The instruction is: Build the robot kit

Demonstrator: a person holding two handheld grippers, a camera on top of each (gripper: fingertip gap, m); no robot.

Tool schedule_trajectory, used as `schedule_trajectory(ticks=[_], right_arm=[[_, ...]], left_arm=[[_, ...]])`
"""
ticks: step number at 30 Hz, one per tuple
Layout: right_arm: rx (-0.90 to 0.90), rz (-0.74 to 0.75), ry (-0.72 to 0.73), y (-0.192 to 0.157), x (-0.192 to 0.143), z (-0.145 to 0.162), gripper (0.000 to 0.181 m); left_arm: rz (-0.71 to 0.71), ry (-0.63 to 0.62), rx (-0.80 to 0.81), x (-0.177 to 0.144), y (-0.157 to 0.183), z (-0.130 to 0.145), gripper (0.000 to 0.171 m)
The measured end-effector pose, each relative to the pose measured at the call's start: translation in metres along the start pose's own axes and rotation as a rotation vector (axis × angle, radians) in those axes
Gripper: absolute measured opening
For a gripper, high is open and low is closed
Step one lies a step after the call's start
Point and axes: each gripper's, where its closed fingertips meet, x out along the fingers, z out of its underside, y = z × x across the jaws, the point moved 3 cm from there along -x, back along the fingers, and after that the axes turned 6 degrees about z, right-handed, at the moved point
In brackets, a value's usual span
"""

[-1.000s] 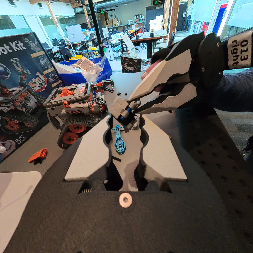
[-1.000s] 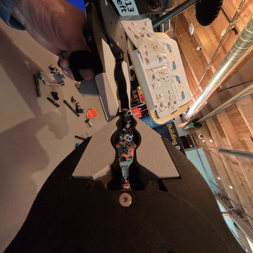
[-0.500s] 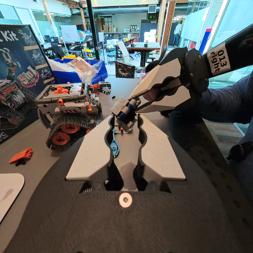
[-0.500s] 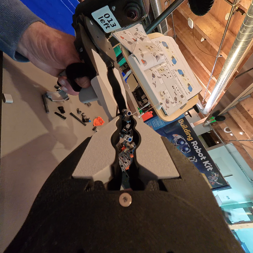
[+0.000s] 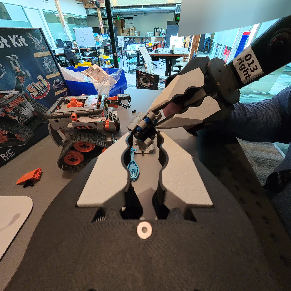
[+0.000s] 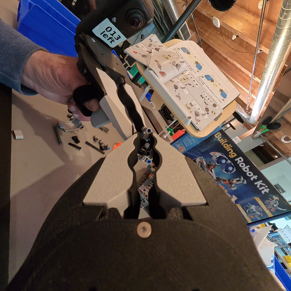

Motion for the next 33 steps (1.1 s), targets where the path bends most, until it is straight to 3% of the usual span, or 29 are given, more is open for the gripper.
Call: schedule_trajectory(ticks=[33], right_arm=[[0.076,-0.030,0.007,0.0017,-0.0003,0.0066,0.010]], left_arm=[[-0.036,-0.031,0.028,0.0014,-0.0027,0.0028,0.028]])
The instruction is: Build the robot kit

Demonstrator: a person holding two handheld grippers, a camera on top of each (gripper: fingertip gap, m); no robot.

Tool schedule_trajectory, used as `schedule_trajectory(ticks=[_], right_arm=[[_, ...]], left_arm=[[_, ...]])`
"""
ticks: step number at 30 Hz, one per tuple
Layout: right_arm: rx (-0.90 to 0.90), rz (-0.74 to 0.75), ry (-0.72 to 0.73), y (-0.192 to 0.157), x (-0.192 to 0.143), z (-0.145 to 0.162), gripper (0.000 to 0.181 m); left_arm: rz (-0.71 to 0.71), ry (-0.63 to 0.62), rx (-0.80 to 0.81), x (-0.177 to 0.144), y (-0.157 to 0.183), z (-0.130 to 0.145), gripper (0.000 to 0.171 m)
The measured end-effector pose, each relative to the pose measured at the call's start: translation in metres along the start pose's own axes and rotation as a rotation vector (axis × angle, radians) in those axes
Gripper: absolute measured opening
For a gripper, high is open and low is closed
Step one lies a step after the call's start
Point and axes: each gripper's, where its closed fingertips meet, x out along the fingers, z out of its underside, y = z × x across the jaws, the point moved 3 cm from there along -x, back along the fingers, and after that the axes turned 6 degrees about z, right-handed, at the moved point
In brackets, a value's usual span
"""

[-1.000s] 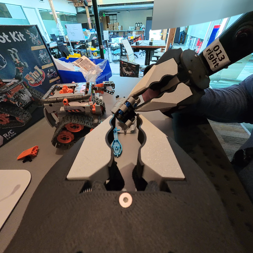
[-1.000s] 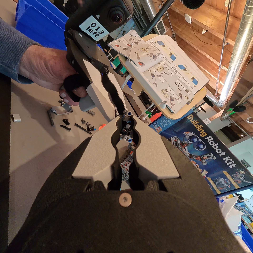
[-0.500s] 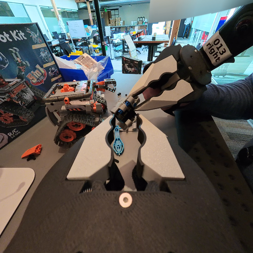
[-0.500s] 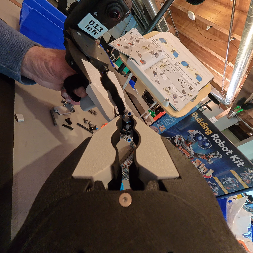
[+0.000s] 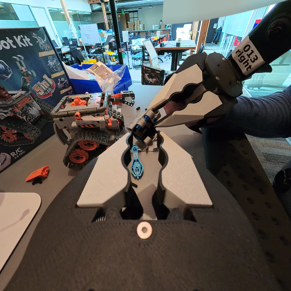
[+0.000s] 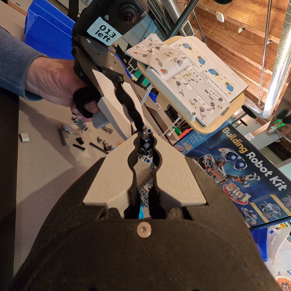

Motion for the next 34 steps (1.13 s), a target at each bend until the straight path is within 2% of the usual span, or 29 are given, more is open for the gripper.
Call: schedule_trajectory(ticks=[34], right_arm=[[0.094,-0.011,0.020,0.0074,-0.0041,0.0057,0.013]], left_arm=[[-0.013,0.017,-0.006,-0.0019,-0.0018,-0.0034,0.028]])
